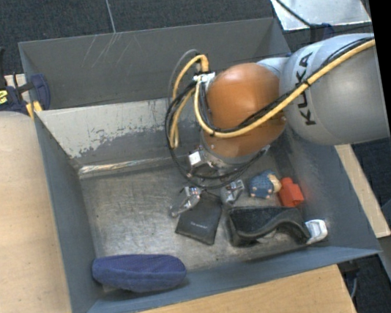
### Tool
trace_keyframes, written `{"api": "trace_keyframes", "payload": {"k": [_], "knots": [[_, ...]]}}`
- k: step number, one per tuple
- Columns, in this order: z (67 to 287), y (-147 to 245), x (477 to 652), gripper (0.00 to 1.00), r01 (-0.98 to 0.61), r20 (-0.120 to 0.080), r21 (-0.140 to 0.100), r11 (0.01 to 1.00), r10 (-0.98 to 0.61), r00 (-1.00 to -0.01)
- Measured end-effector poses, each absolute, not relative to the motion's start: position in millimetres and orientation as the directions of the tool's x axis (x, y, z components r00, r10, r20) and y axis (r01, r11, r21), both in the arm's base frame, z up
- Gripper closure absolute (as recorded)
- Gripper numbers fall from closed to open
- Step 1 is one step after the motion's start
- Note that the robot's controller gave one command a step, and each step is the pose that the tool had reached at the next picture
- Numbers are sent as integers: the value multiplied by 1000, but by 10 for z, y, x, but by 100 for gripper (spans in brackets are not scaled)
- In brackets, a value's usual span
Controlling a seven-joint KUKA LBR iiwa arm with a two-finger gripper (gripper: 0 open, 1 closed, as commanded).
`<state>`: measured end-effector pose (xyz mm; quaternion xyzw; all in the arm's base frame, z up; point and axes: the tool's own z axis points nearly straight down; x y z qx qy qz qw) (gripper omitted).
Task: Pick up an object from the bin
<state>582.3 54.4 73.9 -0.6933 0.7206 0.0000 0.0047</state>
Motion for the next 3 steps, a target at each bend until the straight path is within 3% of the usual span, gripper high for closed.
{"api": "trace_keyframes", "payload": {"k": [1, 2, 3], "knots": [[757, 554, 5837, 0, -999, -5, -6, 42, -999, -42], [789, 576, 5857, 100, -999, -8, -9, 42, -999, -42], [1427, 583, 5877, 100, -999, -3, -9, 44, -999, -44]]}}
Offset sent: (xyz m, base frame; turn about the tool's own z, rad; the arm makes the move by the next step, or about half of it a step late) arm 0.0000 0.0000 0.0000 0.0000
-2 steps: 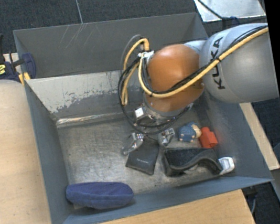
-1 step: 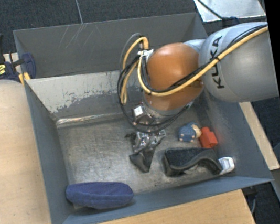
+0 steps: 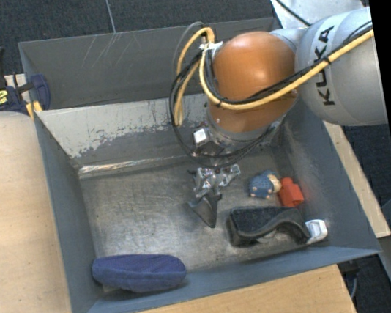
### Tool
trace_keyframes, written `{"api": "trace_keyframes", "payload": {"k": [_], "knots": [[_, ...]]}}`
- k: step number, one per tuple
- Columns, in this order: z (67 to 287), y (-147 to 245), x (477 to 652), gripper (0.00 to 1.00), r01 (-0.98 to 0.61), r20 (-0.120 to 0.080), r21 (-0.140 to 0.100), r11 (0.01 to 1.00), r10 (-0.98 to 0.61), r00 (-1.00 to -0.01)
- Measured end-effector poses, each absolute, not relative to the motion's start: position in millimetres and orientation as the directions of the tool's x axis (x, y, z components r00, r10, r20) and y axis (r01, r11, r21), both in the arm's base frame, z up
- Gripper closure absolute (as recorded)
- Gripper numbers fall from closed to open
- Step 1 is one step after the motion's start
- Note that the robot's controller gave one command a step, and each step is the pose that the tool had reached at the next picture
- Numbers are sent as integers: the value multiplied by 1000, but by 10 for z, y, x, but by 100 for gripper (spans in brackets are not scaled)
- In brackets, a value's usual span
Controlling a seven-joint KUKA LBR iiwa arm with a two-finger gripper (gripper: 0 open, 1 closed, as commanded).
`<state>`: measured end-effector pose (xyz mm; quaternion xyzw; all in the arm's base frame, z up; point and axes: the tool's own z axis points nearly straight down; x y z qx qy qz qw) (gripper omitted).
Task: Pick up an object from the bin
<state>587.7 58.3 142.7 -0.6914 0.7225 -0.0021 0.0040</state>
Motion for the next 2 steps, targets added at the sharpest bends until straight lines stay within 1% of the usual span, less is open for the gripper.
{"api": "trace_keyframes", "payload": {"k": [1, 2], "knots": [[1581, 587, 5890, 100, -999, -3, -5, 46, -999, -46], [1656, 587, 5901, 100, -999, -3, -5, 49, -999, -49]]}}
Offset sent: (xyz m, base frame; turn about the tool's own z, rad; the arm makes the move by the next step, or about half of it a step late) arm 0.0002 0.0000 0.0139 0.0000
